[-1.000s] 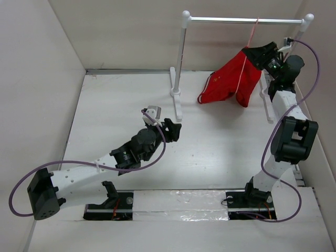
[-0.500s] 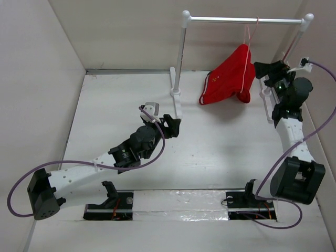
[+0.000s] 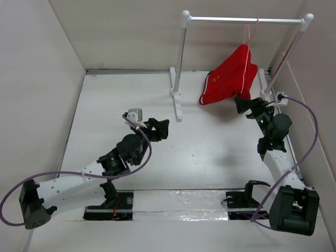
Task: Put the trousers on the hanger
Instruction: Reset both arms
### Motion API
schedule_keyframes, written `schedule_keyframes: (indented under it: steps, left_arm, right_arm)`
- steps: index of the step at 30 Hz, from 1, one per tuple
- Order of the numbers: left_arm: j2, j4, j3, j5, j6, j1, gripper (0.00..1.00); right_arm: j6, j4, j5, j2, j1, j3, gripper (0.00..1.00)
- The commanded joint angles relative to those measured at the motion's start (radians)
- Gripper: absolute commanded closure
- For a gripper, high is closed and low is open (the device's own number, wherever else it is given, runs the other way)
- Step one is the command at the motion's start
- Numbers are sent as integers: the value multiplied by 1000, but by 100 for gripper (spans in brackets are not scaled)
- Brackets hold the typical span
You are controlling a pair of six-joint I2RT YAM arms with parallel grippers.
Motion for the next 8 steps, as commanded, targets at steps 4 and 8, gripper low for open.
schedule_keyframes:
  steps: [4,8]
  left_arm:
    - [-33,-76,-73,-52,-97,2,38]
    - [-28,-51,-89,-50,-102,2,36]
  right_arm:
    - [-81,18,-118,-11,31,-154,0]
    - [-150,-59,-141,-37,67,-143,0]
